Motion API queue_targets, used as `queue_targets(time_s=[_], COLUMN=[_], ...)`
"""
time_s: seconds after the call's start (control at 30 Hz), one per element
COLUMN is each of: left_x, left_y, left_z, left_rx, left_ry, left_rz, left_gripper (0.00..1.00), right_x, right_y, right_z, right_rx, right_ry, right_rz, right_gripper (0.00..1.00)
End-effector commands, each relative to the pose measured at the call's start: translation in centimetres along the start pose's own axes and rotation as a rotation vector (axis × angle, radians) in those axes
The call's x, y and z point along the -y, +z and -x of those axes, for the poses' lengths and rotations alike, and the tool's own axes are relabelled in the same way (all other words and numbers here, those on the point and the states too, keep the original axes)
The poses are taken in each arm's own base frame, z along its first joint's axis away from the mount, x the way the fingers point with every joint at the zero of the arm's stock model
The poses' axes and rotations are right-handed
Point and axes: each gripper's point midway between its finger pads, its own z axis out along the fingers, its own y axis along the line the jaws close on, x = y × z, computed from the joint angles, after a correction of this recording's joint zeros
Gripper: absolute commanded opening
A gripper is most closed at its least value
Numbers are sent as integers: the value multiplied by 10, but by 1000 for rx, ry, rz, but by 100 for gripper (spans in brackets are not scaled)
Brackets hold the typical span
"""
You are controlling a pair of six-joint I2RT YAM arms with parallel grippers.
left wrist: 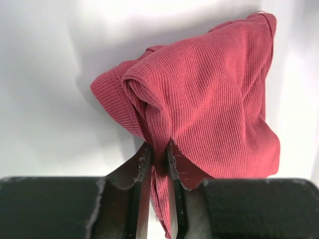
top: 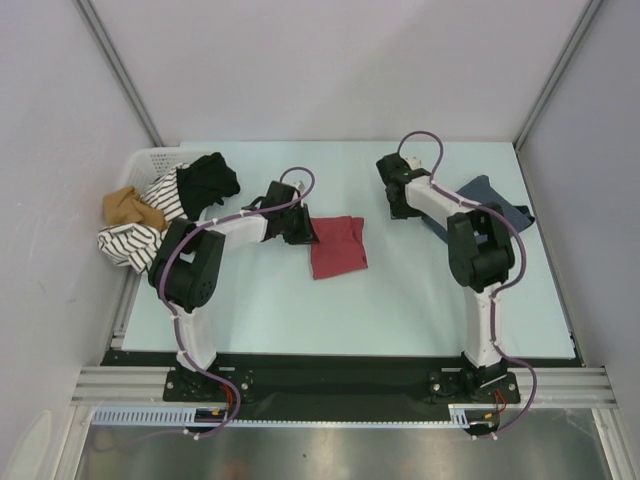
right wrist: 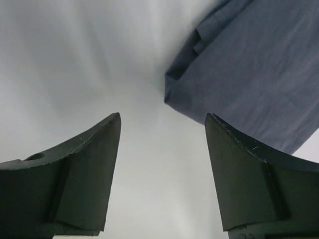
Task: Fold and stack the tank tops
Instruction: Neatly place the folded tank top to the corner
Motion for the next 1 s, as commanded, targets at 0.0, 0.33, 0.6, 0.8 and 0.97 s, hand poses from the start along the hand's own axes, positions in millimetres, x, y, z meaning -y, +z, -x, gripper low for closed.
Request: queue_targets(time_s=[0.0, 0.33, 0.6, 0.8, 0.97], left_x=[14, 14, 12, 8, 6], left_y=[-19, -17, -21, -20, -19], left_z=[9, 6, 4, 2, 0], left_rx=[24, 21, 19, 15, 11], left_ry=[26, 26, 29, 23, 24], left_rz=[-48, -49, -39, -28, -21], left_gripper=[21, 21, 25, 26, 26], right_x=[15, 31, 33, -19, -54], right_y=[2, 23, 24, -23, -70], right_z=[11, 6, -5, -28, -90], right_rx=[19, -4, -13, 85, 92], right_ry=[-81, -145, -181, -271, -339], right_rz=[-173, -372, -377, -220, -2], right_gripper=[71, 61, 7, 0, 0])
